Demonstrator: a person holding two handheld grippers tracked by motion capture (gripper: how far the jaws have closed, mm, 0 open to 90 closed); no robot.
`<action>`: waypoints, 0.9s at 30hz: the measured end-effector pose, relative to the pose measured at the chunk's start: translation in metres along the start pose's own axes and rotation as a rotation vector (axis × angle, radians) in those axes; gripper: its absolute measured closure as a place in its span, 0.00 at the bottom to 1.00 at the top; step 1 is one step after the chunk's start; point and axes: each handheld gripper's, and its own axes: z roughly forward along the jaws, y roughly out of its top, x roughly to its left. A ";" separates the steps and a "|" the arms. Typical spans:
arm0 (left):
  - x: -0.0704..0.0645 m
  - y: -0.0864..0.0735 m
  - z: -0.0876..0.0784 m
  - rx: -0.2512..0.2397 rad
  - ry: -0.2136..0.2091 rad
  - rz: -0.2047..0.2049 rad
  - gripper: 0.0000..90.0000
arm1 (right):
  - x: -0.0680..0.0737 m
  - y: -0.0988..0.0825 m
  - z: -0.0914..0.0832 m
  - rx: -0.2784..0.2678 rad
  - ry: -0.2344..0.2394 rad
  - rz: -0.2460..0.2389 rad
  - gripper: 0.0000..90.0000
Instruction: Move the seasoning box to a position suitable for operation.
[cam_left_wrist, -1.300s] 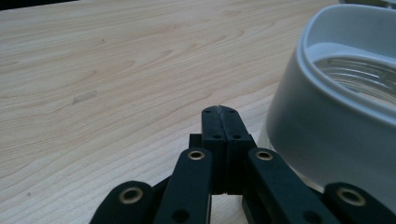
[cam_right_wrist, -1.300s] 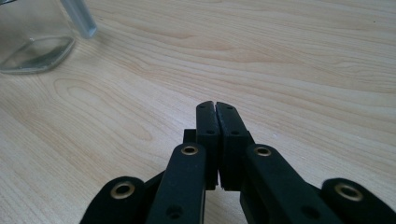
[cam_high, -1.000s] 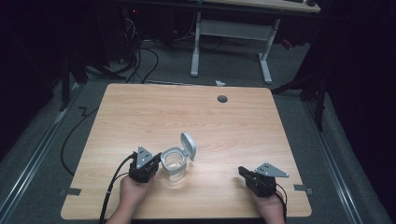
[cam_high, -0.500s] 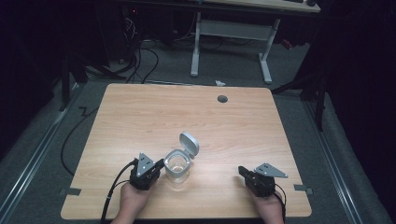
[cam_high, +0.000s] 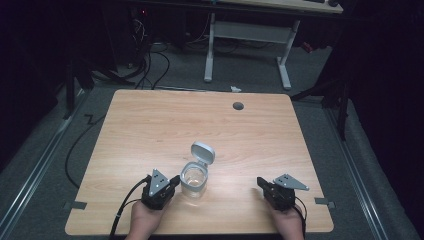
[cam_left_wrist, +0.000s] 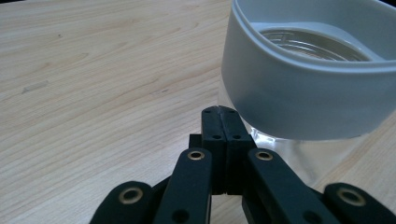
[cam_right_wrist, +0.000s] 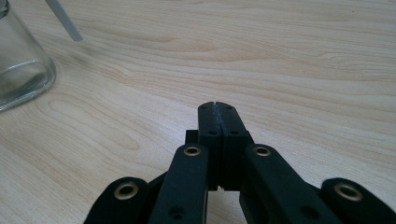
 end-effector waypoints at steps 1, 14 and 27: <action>-0.001 0.000 0.000 0.001 -0.003 0.000 1.00 | 0.000 0.000 0.000 -0.001 -0.001 0.002 1.00; -0.015 -0.008 -0.007 0.011 -0.031 -0.001 1.00 | 0.000 0.000 0.000 -0.005 0.000 0.016 0.97; -0.024 -0.012 -0.003 0.027 -0.061 0.002 1.00 | 0.003 0.000 -0.001 -0.009 0.009 -0.009 0.97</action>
